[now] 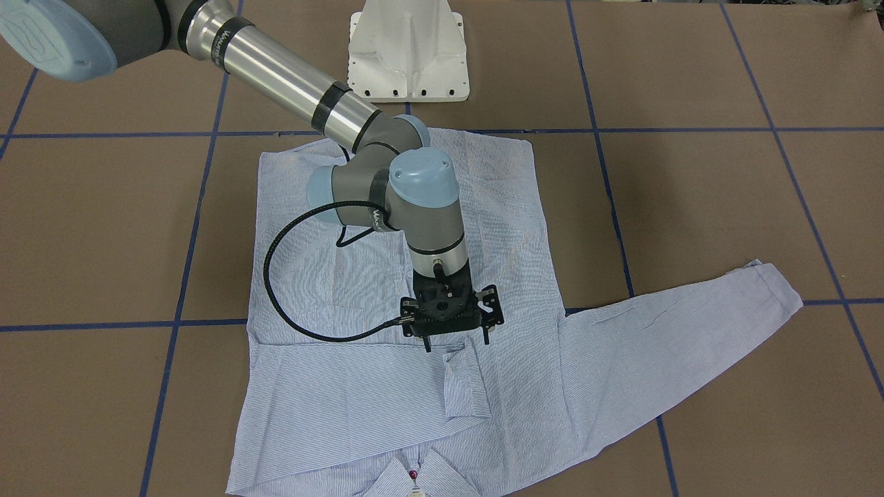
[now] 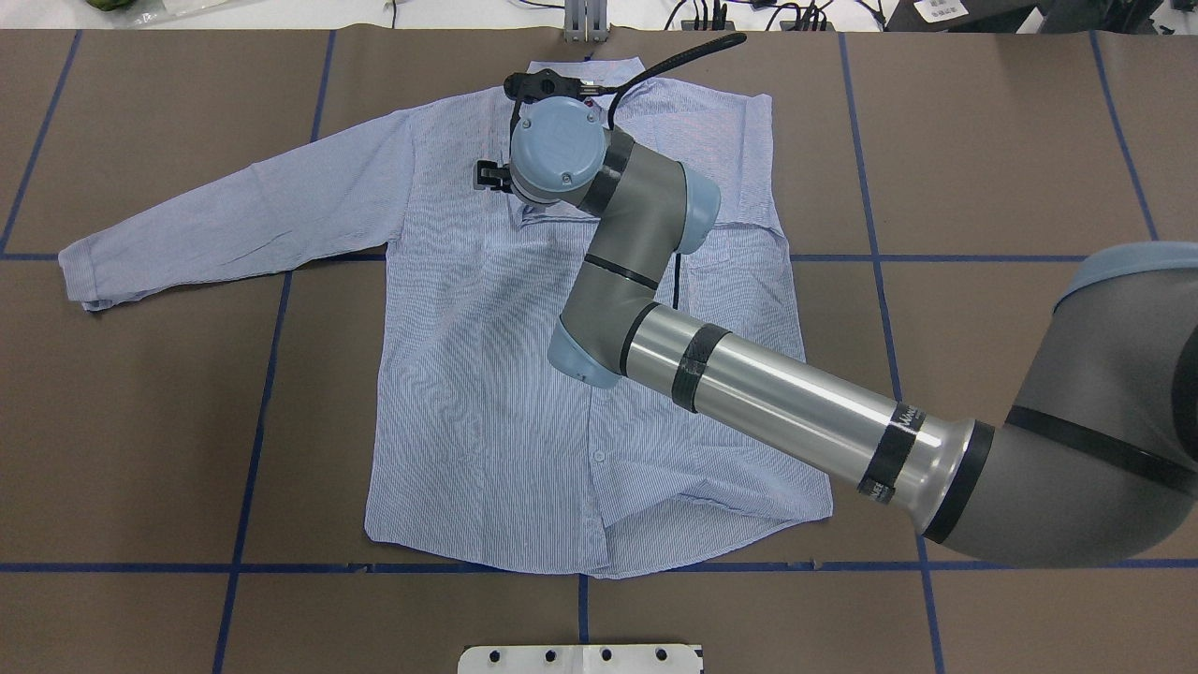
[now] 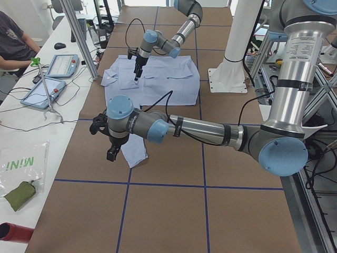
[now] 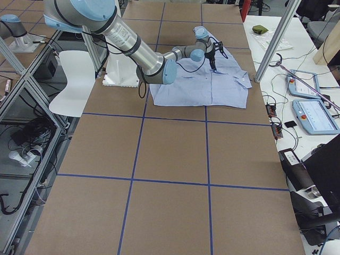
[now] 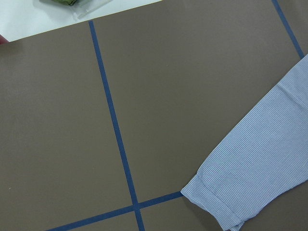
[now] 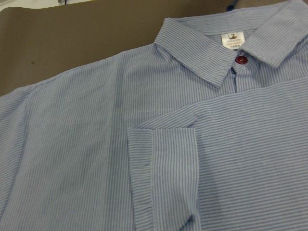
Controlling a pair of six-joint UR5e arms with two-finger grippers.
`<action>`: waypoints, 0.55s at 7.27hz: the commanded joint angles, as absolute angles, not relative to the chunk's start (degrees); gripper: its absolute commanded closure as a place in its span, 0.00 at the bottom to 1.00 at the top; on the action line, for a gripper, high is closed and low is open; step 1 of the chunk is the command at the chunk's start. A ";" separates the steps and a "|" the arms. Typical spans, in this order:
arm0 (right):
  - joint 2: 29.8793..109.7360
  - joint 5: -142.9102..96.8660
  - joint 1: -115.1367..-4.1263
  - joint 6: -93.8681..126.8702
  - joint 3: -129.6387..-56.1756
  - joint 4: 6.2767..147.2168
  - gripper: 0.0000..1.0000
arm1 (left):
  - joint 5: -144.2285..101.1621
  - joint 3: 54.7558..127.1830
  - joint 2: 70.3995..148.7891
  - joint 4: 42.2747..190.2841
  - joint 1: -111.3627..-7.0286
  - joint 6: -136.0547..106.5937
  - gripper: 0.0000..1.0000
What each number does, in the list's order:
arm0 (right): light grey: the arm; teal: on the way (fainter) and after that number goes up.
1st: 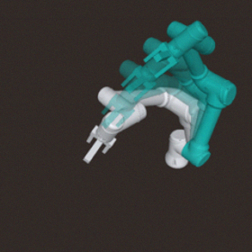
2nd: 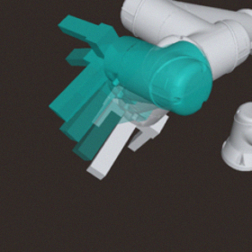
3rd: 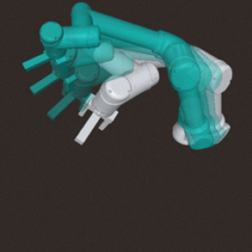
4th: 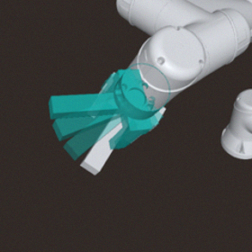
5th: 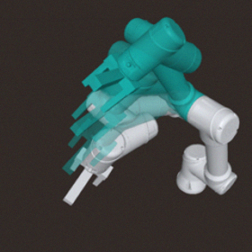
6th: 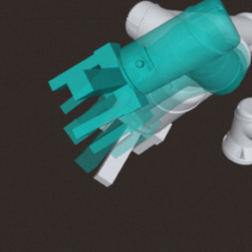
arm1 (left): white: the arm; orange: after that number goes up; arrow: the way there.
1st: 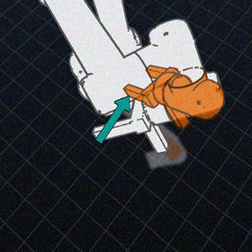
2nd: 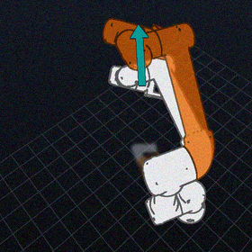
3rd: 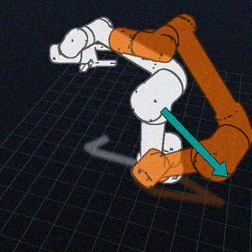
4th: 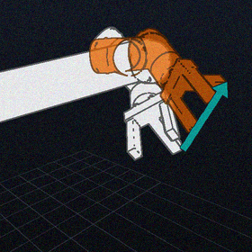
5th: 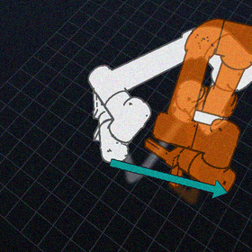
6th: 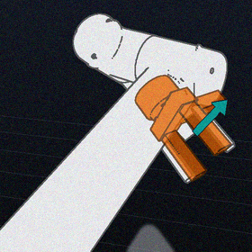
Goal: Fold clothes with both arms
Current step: 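Lay the sleeve over the shirt body near the collar and open the right gripper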
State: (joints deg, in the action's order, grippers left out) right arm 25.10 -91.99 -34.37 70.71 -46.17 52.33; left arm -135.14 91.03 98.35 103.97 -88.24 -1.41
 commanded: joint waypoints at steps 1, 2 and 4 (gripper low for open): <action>24.61 -91.76 -34.37 72.60 -43.25 50.89 0.03 | -135.09 91.14 98.35 103.97 -88.24 -1.32 0.00; 24.61 -91.93 -34.28 72.60 -42.46 50.54 0.04 | -135.09 91.14 98.35 103.97 -88.24 -1.32 0.00; 22.60 -91.93 -34.28 72.42 -38.26 48.18 0.05 | -135.17 91.23 98.00 103.97 -88.24 -1.14 0.00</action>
State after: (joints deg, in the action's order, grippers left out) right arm 23.99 -91.91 -34.30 72.47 -41.21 49.84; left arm -135.11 91.17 98.19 103.98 -88.24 -1.24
